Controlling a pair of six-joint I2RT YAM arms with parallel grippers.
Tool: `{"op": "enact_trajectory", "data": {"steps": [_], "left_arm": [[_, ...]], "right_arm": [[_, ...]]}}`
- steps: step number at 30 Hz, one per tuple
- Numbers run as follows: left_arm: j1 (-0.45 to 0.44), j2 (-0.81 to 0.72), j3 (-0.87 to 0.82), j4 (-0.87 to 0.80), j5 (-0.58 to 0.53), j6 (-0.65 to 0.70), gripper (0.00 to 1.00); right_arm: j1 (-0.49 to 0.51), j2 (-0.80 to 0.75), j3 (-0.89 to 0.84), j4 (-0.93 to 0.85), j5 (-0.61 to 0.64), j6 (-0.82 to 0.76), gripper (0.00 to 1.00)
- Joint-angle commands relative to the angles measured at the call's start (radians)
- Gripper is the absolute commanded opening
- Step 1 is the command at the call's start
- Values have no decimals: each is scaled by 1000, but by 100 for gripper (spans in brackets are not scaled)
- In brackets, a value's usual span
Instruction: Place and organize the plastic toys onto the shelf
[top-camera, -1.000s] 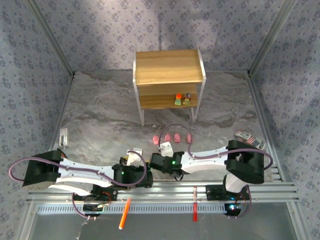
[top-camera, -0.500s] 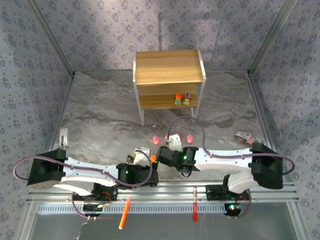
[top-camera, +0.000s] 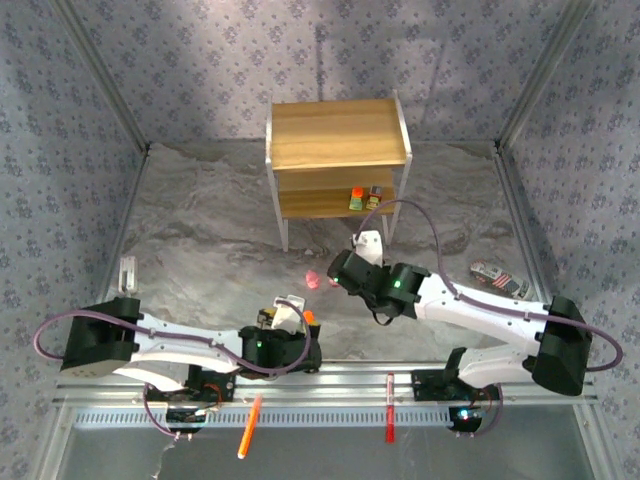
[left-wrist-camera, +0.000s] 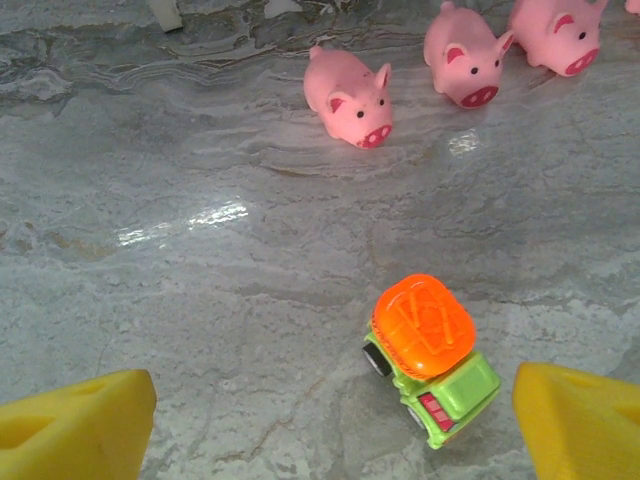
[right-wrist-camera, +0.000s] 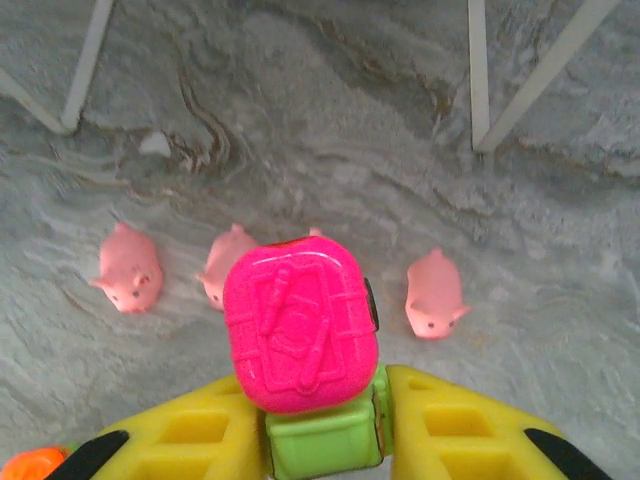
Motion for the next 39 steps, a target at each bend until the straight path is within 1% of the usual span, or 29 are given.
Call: {"op": "enact_trajectory", "data": {"steps": [1, 9, 11, 12, 16, 25, 39], "left_arm": [[-11, 9, 24, -17, -7, -8, 92], [-12, 27, 32, -17, -4, -2, 92], [-13, 26, 31, -17, -4, -6, 92], [-14, 27, 30, -18, -6, -8, 92], [-14, 31, 32, -19, -6, -11, 92], [-17, 44, 42, -23, -6, -8, 93], [-22, 30, 32, -19, -12, -11, 93]], "right_arm": [[-30, 23, 71, 39, 33, -68, 29], [-108, 114, 195, 109, 25, -132, 30], [-121, 133, 201, 134, 22, -138, 31], [-128, 143, 234, 144, 18, -138, 31], [-154, 187, 280, 166, 14, -139, 31], [-187, 293, 369, 183, 6, -138, 31], [-225, 409, 442, 212, -30, -139, 30]]}}
